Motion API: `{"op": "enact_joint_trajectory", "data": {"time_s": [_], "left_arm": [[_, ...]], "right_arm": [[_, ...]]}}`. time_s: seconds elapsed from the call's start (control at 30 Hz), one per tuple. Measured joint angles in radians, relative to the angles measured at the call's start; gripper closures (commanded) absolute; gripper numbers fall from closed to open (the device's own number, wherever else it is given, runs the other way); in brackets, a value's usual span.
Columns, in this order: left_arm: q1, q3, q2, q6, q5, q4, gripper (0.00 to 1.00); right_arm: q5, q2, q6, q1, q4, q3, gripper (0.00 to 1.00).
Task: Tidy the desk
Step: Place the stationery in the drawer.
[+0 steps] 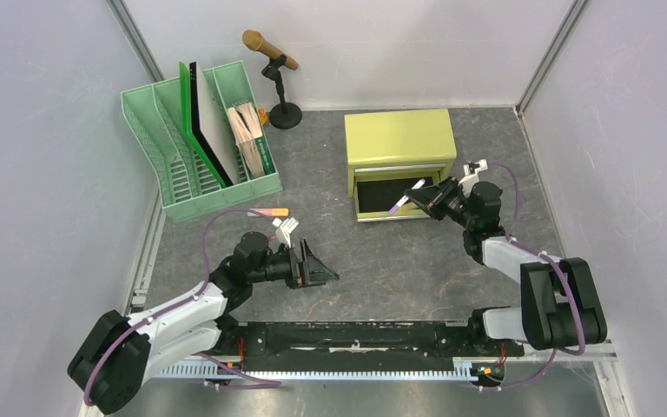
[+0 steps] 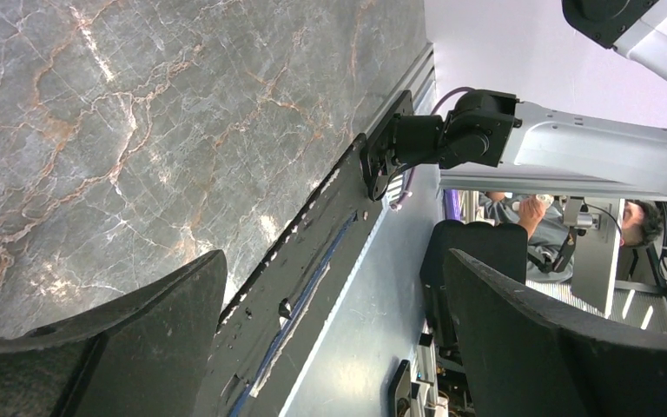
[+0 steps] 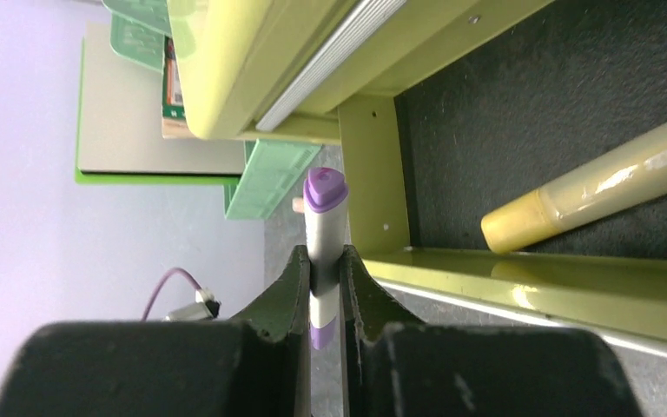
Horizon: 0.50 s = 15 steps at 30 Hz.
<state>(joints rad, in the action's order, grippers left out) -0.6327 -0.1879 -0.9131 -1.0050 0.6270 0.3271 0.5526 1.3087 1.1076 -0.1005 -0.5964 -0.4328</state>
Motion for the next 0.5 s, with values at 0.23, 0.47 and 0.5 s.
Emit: {"op": "enact_joint_trajectory", "data": {"time_s": [0.23,0.47,0.5], "left_arm": [[0.0,0.0,0.029,0.006,-0.018,-0.069,0.0],[0.0,0.0,0.086,0.018,-0.061,-0.121,0.0],[0.0,0.0,0.091,0.018,-0.07,-0.123,0.0]], "right_arm": [[-0.04,0.099,0.121,0.024,-0.147,-0.009,0.94],[-0.051,0.157,0.168,0.025,-0.204,-0.029,0.73],[-0.055,0.159,0.171,0.025,-0.208,-0.03,0.65]]}}
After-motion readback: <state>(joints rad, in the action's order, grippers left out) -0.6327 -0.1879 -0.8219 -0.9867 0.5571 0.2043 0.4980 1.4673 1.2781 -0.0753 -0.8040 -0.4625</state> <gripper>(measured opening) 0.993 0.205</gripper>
